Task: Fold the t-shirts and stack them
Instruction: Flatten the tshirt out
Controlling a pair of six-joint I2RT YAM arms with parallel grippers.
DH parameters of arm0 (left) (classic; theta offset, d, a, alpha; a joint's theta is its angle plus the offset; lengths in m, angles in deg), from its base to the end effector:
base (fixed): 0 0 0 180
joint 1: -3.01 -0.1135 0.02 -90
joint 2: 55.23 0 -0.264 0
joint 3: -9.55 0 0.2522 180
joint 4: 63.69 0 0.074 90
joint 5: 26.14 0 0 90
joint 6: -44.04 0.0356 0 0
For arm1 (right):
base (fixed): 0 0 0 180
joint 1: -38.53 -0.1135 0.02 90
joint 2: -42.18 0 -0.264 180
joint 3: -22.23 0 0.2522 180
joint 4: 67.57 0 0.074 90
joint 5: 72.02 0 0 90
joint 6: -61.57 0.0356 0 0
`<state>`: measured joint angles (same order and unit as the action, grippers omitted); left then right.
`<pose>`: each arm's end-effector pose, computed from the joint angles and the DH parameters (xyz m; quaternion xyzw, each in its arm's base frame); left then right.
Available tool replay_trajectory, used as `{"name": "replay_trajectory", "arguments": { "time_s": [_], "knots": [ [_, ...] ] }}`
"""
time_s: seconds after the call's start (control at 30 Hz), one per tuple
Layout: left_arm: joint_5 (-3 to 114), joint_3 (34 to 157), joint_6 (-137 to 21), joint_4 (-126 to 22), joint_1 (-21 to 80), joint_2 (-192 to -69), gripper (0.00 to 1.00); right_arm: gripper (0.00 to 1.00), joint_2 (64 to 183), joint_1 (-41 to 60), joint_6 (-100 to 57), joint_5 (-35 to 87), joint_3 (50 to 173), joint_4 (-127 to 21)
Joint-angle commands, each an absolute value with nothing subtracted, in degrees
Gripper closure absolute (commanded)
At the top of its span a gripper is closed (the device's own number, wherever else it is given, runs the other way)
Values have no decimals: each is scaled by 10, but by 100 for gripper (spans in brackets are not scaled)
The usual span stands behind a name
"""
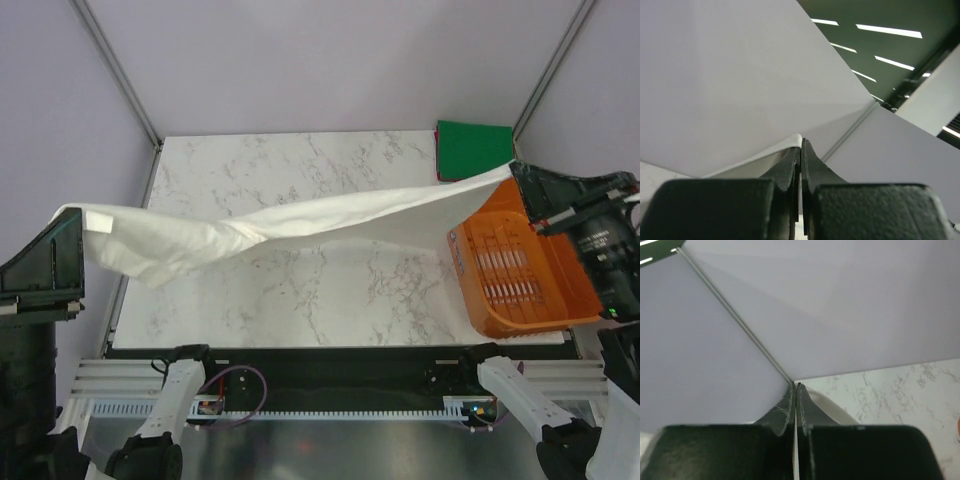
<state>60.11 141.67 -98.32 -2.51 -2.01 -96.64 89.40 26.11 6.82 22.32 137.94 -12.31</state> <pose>-0.0853 -0.0098 0.5943 -0.2168 0.4551 -0.3618 0.7842 0.0382 0.0112 0.5670 0.0937 0.6141 0.3380 0.7070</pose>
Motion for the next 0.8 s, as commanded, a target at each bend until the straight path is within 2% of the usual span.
{"name": "replay_trajectory", "arguments": {
  "time_s": [0.0,0.23,0.37,0.57,0.67,0.77],
  "knots": [
    [567,1440,-1018,-28,-20,-964,98,100,873,261,103,238,1401,-95],
    [540,1399,-1017,-27,-21,-963,98,100,866,261,109,231,1419,-78],
    [559,1357,-976,-27,-21,-1012,98,100,901,261,106,232,1385,-115],
    [573,1381,-900,-41,-21,-1187,98,100,1050,261,109,274,1322,-265],
    [577,1451,-869,-55,-21,-1313,98,100,1174,261,93,264,1376,-311],
    [607,1573,-858,-69,-21,-1434,98,100,1315,261,64,242,1513,-309]
  ]
}}
